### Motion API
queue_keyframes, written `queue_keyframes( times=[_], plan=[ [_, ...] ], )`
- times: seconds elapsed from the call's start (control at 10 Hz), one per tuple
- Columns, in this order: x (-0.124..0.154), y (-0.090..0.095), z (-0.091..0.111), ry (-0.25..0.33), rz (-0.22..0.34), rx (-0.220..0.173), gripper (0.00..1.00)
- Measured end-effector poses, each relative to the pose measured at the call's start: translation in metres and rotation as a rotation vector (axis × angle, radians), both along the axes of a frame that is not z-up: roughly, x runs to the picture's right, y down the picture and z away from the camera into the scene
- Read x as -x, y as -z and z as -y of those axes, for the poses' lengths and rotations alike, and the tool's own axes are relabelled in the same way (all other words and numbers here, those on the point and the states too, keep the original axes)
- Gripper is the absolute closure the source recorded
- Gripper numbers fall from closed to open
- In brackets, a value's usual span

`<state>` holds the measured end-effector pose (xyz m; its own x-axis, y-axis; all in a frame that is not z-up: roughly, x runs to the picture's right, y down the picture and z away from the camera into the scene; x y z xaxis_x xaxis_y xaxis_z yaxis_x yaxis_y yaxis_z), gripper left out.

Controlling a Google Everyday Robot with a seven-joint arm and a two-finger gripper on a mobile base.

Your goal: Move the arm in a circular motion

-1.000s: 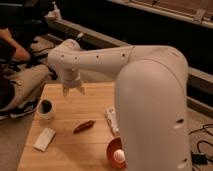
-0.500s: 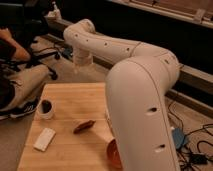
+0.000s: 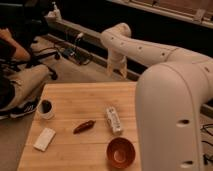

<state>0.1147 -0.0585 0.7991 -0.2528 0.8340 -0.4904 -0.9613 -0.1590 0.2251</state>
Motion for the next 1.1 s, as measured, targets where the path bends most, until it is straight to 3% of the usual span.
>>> queue_keyframes(
  times=[0.1, 0.2, 0.4, 0.5, 0.6, 0.8, 1.0, 1.1],
  plan=[
    [-0.036, 0.015, -0.032, -0.048, -0.063, 0.03, 0.35],
    [-0.055, 0.033, -0.071, -0.074, -0.105, 0.065, 0.35],
    [-0.03, 0.06, -0.139, -0.028, -0.074, 0.138, 0.35],
    [0.005, 0.072, -0.168, 0.036, -0.007, 0.171, 0.35],
    [0.033, 0.08, -0.184, 0.085, 0.048, 0.187, 0.35],
    [0.115, 0.099, -0.207, 0.228, 0.221, 0.211, 0.35],
    [0.176, 0.108, -0.209, 0.327, 0.354, 0.213, 0.35],
    [0.228, 0.11, -0.199, 0.412, 0.462, 0.201, 0.35]
  ],
)
